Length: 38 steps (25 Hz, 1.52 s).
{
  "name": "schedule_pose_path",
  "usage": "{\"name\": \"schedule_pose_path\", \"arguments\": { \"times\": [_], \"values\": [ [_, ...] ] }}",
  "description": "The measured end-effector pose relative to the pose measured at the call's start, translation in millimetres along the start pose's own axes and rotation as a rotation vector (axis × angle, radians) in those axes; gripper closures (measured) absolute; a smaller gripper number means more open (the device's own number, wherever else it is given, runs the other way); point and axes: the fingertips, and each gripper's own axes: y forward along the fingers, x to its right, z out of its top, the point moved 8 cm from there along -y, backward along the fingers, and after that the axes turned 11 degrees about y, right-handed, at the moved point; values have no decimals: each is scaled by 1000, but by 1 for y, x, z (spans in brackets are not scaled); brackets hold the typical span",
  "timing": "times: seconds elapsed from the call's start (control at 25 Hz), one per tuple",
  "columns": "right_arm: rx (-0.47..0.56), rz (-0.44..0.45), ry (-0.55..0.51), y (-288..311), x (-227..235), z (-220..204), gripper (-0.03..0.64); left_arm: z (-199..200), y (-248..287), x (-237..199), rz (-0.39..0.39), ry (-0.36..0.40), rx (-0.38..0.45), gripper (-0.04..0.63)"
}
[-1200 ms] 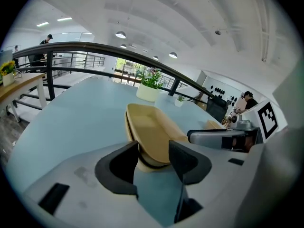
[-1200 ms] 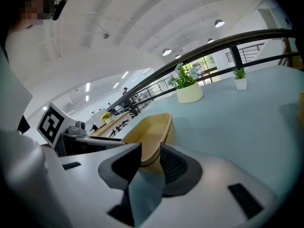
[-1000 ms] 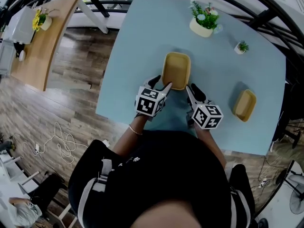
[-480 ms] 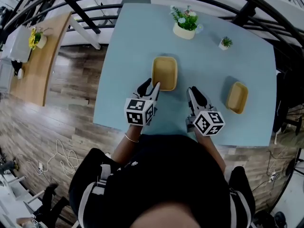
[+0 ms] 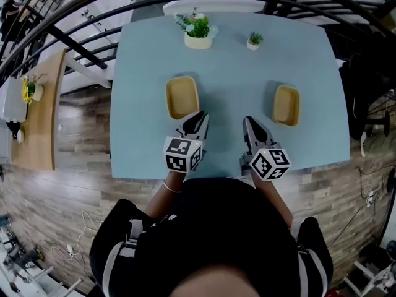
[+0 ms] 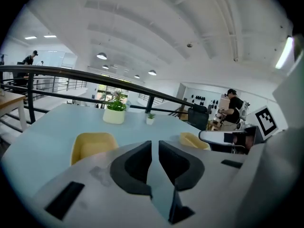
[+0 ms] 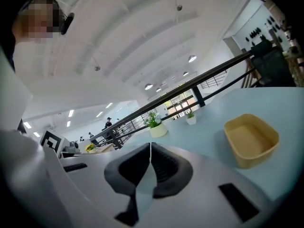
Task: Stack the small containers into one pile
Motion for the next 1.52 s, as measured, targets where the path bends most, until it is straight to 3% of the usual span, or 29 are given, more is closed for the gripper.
{"name": "schedule_pose_path", "arguments": {
  "times": [0.36, 0.76, 1.16, 1.52],
  "values": [
    [106, -109, 49, -68, 51, 22, 609, 10, 48, 76, -151, 75, -20, 545],
    [158, -191, 78, -125, 128, 57, 609, 20, 108, 151, -225, 79, -59, 543],
    [108, -202, 83, -124, 181, 74, 595, 18, 151, 174, -243, 41, -126, 537],
    [35, -229, 105, -112, 214, 75, 554, 3, 188, 181, -270, -4, -232, 430]
  ]
}}
